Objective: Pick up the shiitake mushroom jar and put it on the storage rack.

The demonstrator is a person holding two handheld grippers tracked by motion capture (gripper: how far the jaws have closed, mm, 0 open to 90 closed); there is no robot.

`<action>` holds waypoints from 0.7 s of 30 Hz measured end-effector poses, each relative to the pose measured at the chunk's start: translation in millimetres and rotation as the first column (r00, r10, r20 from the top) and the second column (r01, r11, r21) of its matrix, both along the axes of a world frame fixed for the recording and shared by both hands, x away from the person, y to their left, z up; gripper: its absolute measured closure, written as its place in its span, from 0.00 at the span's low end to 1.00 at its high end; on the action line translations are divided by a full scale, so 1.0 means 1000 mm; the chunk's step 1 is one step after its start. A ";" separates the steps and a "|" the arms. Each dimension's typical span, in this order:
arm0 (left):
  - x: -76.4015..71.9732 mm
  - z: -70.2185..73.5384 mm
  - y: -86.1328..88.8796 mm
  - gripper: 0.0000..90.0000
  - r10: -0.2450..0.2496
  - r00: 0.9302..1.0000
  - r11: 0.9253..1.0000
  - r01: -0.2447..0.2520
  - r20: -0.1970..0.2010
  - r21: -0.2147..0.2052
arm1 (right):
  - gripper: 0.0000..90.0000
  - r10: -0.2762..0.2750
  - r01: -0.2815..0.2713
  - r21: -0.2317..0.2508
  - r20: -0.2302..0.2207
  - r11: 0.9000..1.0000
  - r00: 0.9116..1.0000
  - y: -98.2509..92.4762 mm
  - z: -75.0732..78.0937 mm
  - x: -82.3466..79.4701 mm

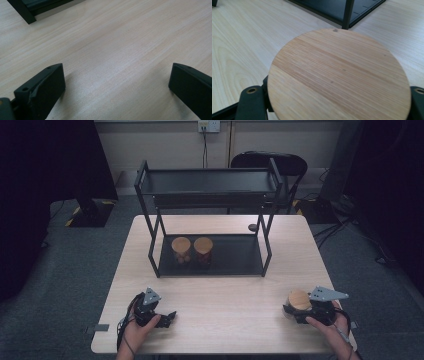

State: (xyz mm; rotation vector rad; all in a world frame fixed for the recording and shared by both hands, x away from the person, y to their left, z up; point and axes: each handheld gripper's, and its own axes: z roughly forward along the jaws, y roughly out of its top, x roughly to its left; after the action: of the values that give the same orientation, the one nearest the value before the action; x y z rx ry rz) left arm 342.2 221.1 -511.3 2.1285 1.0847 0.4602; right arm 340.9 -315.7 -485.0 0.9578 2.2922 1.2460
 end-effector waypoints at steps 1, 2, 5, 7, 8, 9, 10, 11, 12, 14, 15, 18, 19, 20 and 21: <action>0.000 0.000 0.000 0.00 0.000 1.000 1.000 0.000 0.000 0.000 | 0.28 -0.001 0.001 -0.004 0.001 1.000 1.000 0.001 0.001 0.000; 0.000 0.000 0.000 0.00 0.000 1.000 1.000 0.000 0.000 0.000 | 0.28 -0.002 0.002 -0.005 0.000 1.000 1.000 0.001 0.001 0.000; 0.000 0.000 0.000 0.00 0.000 1.000 1.000 0.000 0.000 0.000 | 0.28 0.001 -0.001 -0.003 0.000 1.000 1.000 0.003 0.004 -0.001; 0.000 0.000 0.000 0.00 0.000 1.000 1.000 0.000 0.000 0.000 | 0.28 0.004 -0.004 -0.005 -0.010 1.000 1.000 0.004 0.005 -0.001; 0.000 0.000 0.000 0.00 0.000 1.000 1.000 0.000 0.000 0.000 | 0.28 0.005 -0.005 -0.010 -0.016 1.000 1.000 0.005 0.006 -0.001; 0.000 0.000 0.000 0.00 0.000 1.000 1.000 0.000 0.000 0.000 | 0.28 0.007 -0.007 -0.014 -0.020 1.000 1.000 0.006 0.006 0.000; 0.000 0.000 0.000 0.00 0.000 1.000 1.000 0.000 0.000 0.000 | 0.28 0.008 -0.008 -0.019 -0.023 1.000 1.000 0.007 0.006 0.000; 0.000 0.000 0.000 0.00 -0.001 1.000 1.000 0.001 0.000 0.002 | 0.28 0.008 -0.008 -0.024 -0.026 1.000 1.000 0.009 0.007 0.001; 0.000 0.000 0.000 0.00 0.000 1.000 1.000 0.000 0.000 0.000 | 0.28 0.008 -0.009 -0.025 -0.027 1.000 1.000 0.010 0.007 0.001; 0.000 0.000 0.000 0.00 0.000 1.000 1.000 0.000 0.000 0.000 | 0.28 0.007 -0.007 -0.028 -0.028 1.000 1.000 0.012 0.009 0.003; 0.000 0.000 0.000 0.00 0.000 1.000 1.000 0.000 0.000 0.000 | 0.28 0.009 -0.010 -0.030 -0.028 1.000 1.000 0.013 0.010 0.003; 0.000 0.000 0.000 0.00 0.000 1.000 1.000 0.000 0.000 0.001 | 0.28 0.015 -0.016 -0.036 -0.031 0.999 0.999 0.017 0.012 0.006; 0.000 0.000 0.000 0.00 0.000 1.000 1.000 0.000 0.000 0.000 | 0.28 0.016 -0.017 -0.038 -0.030 0.999 0.999 0.018 0.013 0.007; 0.000 0.000 0.000 0.00 0.000 1.000 1.000 0.000 0.000 0.000 | 0.28 0.018 -0.019 -0.041 -0.032 0.999 0.999 0.019 0.013 0.008; 0.000 0.000 0.000 0.00 0.000 1.000 1.000 0.000 0.000 0.000 | 0.28 0.019 -0.021 -0.043 -0.033 0.999 0.999 0.020 0.014 0.008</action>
State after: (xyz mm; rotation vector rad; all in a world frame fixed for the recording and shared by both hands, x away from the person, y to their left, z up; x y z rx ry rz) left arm 342.2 221.1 -511.3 2.1287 1.0846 0.4604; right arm 349.4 -295.4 -470.7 0.9490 2.3496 1.1917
